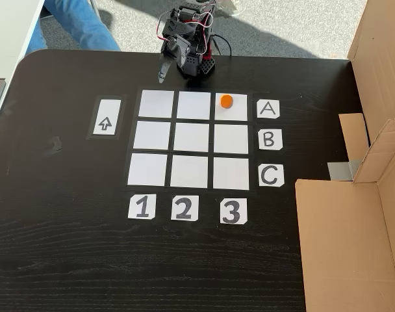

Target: Pick up the round, orange token and place it in the grid on square A3.

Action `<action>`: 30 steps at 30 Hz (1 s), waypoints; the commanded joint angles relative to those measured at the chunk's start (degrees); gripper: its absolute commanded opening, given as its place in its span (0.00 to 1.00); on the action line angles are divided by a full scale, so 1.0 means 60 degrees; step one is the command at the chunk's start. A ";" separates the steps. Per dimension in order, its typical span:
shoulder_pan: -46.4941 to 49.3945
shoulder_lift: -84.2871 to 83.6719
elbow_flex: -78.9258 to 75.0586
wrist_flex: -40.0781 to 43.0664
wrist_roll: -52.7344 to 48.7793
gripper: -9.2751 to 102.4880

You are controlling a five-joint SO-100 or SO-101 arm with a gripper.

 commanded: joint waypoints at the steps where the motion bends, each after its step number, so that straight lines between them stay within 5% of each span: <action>1: 0.1304 0.0967 -0.0073 -0.0806 0.0850 0.43; 3: 0.2461 0.1274 0.0044 -0.0850 0.1465 0.42; 11: 0.7456 0.1992 0.0630 -0.1743 0.4321 0.08; 18: 1.0898 0.3091 0.2534 -0.1392 0.5859 0.08; 30: 1.3154 0.4922 0.6270 -0.0967 0.5757 0.08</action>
